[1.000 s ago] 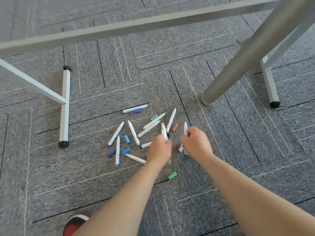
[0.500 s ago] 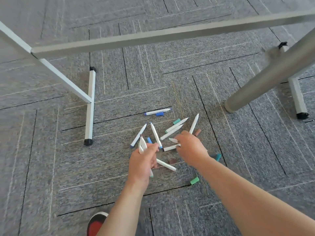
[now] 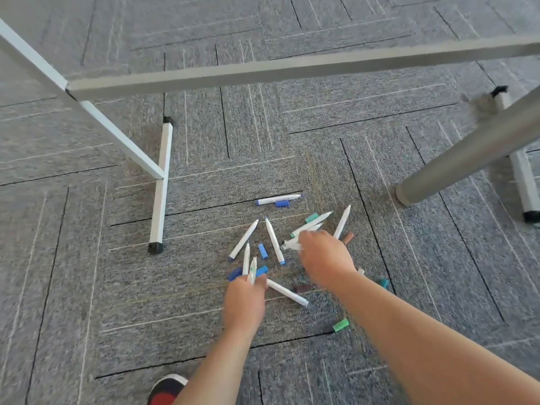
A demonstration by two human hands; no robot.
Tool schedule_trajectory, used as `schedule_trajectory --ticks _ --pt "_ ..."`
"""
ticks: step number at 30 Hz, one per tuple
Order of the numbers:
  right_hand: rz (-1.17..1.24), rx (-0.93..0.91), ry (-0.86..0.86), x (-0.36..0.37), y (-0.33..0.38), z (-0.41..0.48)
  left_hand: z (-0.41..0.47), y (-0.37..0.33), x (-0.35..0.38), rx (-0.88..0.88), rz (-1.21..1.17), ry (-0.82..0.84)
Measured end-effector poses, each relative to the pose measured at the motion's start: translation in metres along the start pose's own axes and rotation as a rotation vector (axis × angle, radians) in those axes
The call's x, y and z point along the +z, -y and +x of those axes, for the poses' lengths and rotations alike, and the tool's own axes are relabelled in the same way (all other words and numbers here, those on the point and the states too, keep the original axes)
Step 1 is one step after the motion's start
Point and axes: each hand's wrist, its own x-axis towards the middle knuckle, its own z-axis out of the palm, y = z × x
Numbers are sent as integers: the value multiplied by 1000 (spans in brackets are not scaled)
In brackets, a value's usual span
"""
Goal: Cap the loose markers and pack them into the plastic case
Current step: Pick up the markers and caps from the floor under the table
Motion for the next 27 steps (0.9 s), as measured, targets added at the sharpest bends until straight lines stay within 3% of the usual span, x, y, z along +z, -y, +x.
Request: schedule_trajectory --ticks 3,6,8,15,18,23,27 --pt "569 192 -75 -21 -1 -5 -1 3 16 -17 67 32" --pt "1242 351 -21 -36 -15 -21 -2 1 35 -104 11 6" --pt "1412 355 7 -36 -25 -33 -2 -2 45 -142 60 -6" --pt "1561 208 103 -38 -41 -53 2 -8 56 -185 87 -80" --pt "1502 165 97 -45 -39 -58 -3 -11 55 -186 83 -91" --pt "1257 299 -25 -43 -40 -57 -25 -35 44 69 -84 -107" --pt "1225 444 -153 -29 -51 -47 -22 -62 34 255 -125 -4"
